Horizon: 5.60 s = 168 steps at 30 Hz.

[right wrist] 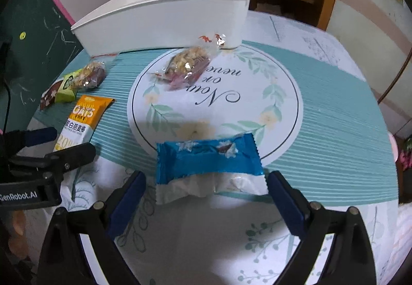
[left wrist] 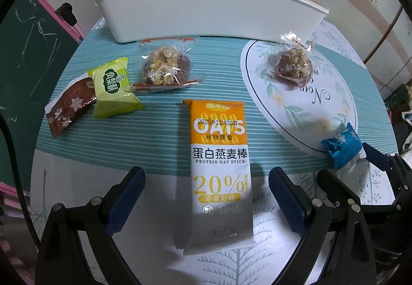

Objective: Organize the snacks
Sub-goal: 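Grasp the OATS stick with the left tool while the right tool grasps the blue candy, then carry both snacks over the white tray and release them inside, then move both tools back toward the clear bags of nut clusters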

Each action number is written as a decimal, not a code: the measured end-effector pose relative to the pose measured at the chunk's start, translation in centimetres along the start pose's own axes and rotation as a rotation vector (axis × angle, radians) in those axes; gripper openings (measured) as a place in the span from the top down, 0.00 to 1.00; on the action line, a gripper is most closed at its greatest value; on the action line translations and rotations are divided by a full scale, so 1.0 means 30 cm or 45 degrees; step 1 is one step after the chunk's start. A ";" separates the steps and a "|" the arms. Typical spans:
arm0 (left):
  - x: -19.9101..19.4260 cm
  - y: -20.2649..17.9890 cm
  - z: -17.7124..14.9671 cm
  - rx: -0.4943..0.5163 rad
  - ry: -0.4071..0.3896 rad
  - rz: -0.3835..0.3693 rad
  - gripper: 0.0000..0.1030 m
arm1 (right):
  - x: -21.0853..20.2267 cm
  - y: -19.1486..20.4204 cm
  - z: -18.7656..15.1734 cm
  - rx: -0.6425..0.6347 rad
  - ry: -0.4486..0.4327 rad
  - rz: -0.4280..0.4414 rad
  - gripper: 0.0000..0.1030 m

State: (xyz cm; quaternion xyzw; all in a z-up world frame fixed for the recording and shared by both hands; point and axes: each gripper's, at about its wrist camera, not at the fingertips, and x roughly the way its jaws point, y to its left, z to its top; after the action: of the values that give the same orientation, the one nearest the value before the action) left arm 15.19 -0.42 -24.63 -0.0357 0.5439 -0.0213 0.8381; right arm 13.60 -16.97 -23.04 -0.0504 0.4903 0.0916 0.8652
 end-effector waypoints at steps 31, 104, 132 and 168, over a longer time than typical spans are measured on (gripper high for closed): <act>-0.089 -0.034 -0.030 0.047 -0.095 0.059 0.63 | -0.049 0.034 -0.009 0.001 -0.069 0.099 0.61; -0.334 0.105 0.787 0.013 -0.259 0.044 0.12 | -0.185 -0.005 0.854 0.065 -0.219 0.112 0.39; -0.730 -0.001 0.452 0.228 -0.463 0.022 0.12 | -0.542 0.014 0.585 0.040 -0.359 0.124 0.39; -0.062 0.084 0.280 0.110 -0.136 0.131 0.12 | 0.045 -0.046 0.361 0.198 0.008 0.139 0.39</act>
State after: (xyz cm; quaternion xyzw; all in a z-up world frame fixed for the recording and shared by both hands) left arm 22.11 2.53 -19.73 0.0273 0.4980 0.0004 0.8667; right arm 23.65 -16.24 -18.63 0.0435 0.5007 0.1002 0.8587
